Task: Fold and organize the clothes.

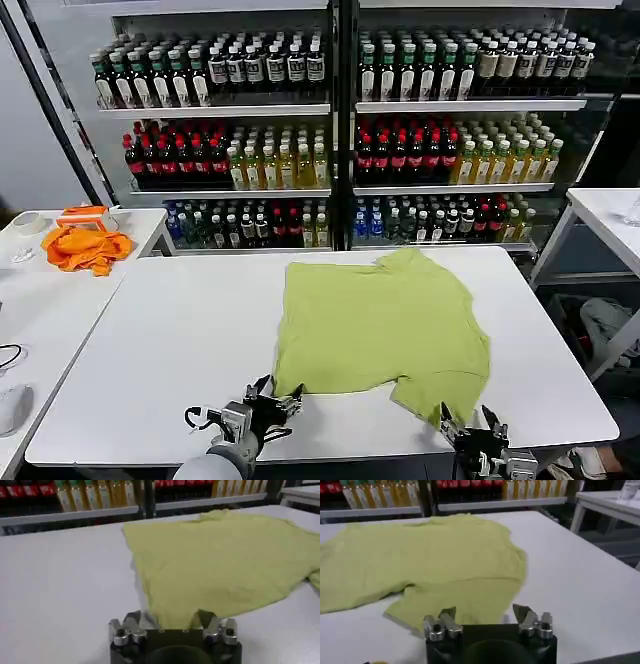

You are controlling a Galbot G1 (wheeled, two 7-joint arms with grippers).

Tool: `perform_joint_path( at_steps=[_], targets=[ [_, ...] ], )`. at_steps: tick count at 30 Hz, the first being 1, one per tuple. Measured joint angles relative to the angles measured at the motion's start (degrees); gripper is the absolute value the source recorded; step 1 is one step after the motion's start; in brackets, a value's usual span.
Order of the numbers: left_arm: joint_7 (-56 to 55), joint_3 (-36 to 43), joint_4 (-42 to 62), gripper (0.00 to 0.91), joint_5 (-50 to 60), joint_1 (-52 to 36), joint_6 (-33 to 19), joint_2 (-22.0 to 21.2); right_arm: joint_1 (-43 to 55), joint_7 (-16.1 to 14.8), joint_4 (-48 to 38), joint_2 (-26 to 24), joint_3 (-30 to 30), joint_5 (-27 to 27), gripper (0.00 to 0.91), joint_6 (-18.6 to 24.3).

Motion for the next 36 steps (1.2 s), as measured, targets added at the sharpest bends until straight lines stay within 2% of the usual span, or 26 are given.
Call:
perform_joint_path(
  at_steps=[17, 36],
  targets=[
    [1.9, -1.1, -0.7, 0.02, -2.0, 1.8, -1.4, 0.8, -0.7, 0.1, 1.3, -0.1, -0.7, 2.7, 0.0, 0.6],
    [5.1, -7.7, -10.3, 0.02, -6.4, 9.4, -5.3, 3.8, -8.2, -3.8, 11.7, -0.4, 4.7, 0.0, 0.0, 5.8]
  ],
)
